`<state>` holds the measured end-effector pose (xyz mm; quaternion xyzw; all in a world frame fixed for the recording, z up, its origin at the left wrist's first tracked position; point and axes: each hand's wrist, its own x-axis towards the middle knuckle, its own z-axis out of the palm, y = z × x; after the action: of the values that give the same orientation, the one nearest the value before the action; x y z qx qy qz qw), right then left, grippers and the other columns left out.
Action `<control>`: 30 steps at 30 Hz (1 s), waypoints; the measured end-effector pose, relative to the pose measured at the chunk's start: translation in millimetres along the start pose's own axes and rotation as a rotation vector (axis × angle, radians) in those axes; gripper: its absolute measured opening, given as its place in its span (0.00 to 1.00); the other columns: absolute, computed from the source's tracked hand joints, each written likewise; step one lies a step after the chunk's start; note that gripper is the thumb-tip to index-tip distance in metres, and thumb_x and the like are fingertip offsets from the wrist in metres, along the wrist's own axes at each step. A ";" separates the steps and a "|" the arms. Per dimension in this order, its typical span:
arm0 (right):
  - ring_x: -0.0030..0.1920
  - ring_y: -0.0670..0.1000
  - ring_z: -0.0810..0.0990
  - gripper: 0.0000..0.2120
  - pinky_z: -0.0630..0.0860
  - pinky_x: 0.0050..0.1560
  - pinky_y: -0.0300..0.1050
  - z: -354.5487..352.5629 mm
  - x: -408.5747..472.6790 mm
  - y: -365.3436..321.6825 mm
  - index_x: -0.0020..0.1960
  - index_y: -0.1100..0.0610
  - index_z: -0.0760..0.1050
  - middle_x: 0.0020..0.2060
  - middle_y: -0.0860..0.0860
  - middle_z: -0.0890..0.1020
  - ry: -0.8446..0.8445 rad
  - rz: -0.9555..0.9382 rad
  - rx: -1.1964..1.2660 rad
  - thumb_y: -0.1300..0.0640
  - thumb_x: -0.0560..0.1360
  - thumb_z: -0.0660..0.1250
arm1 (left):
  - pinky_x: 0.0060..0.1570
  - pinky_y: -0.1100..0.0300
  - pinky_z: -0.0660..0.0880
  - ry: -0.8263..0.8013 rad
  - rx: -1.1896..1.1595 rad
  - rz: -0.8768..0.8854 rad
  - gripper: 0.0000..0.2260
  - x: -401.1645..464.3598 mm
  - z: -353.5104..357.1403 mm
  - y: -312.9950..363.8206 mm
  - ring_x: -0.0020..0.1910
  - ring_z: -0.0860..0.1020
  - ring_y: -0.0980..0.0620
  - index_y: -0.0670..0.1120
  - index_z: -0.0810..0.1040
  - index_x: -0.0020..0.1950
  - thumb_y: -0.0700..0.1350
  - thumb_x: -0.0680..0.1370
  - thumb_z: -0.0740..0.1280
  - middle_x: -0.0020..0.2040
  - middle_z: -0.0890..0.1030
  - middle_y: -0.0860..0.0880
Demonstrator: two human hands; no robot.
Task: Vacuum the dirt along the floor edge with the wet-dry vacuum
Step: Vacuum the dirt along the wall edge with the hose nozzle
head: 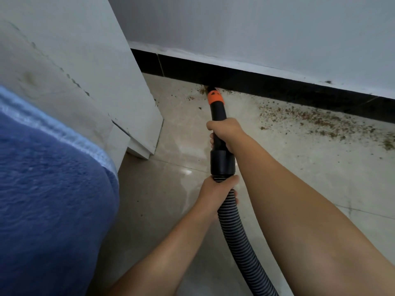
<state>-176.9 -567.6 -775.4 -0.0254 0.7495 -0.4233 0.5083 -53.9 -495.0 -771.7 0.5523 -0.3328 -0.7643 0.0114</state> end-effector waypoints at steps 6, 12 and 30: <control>0.27 0.52 0.73 0.12 0.74 0.29 0.44 10.8 4.4 -11.7 0.54 0.64 0.69 0.30 0.56 0.74 -0.030 -0.009 -0.030 0.64 0.72 0.66 | 0.27 0.64 0.76 0.025 -0.011 0.019 0.14 8.6 -5.0 9.4 0.26 0.78 0.54 0.36 0.77 0.56 0.41 0.74 0.71 0.35 0.79 0.45; 0.26 0.53 0.73 0.11 0.74 0.31 0.45 -33.6 1.8 8.2 0.53 0.64 0.70 0.30 0.56 0.74 0.151 0.026 0.064 0.63 0.73 0.67 | 0.27 0.62 0.76 -0.090 0.147 -0.019 0.05 6.3 10.8 0.6 0.23 0.75 0.51 0.40 0.75 0.44 0.41 0.75 0.69 0.29 0.77 0.45; 0.22 0.51 0.71 0.06 0.72 0.25 0.40 -26.4 -26.0 9.9 0.47 0.62 0.69 0.27 0.55 0.72 -0.097 0.074 -0.142 0.65 0.73 0.66 | 0.27 0.63 0.74 -0.056 -0.015 0.007 0.07 -19.2 29.5 -29.0 0.24 0.76 0.53 0.37 0.76 0.47 0.40 0.74 0.70 0.31 0.77 0.43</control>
<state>-181.2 -533.1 -759.4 -0.0541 0.7527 -0.3480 0.5563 -61.4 -450.4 -765.7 0.5295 -0.3290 -0.7819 0.0090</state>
